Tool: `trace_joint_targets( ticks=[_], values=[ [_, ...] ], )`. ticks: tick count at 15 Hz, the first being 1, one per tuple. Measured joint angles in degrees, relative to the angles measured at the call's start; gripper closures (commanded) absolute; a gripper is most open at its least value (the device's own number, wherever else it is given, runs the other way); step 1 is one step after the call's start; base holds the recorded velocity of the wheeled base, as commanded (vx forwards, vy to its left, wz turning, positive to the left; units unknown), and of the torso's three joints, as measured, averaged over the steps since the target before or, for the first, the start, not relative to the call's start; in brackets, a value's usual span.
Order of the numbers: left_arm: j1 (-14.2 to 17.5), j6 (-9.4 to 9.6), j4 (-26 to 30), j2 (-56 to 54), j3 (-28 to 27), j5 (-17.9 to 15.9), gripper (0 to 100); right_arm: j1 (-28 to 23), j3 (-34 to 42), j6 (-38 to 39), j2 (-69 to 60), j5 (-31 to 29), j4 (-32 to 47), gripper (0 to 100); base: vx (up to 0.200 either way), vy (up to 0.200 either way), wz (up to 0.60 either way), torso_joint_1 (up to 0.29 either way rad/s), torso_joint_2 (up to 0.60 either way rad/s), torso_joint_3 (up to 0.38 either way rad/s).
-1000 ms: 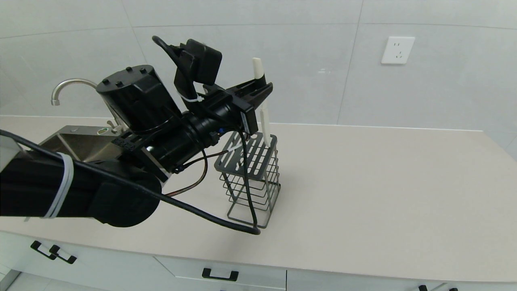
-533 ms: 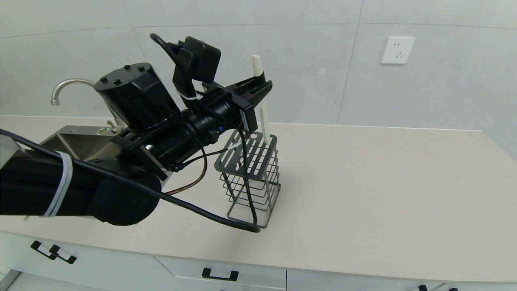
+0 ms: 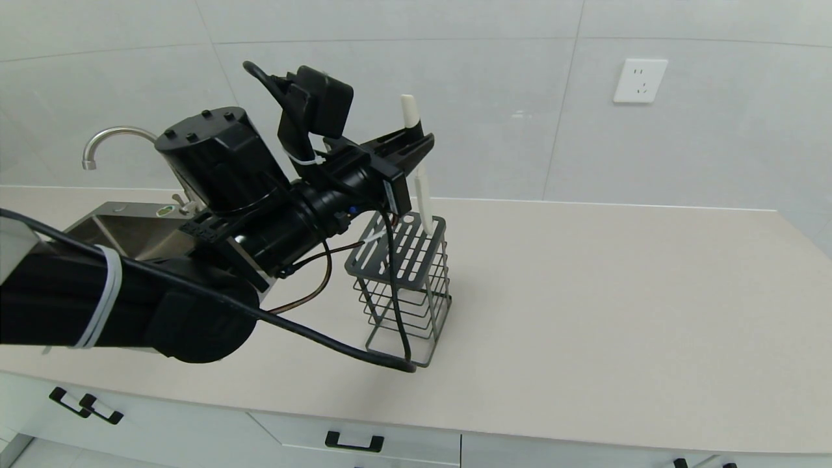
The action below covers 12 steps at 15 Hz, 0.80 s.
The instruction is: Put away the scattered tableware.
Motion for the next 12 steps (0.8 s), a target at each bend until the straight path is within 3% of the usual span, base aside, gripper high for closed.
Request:
trace_joint_targets(
  ticks=[12],
  values=[
    [-0.44,0.00,-0.41,0.09,2.24,-0.43,100,0.02,0.00,0.00,0.02,0.02,0.02,100,0.000,0.000,0.00,0.000,0.00,0.000]
  ],
)
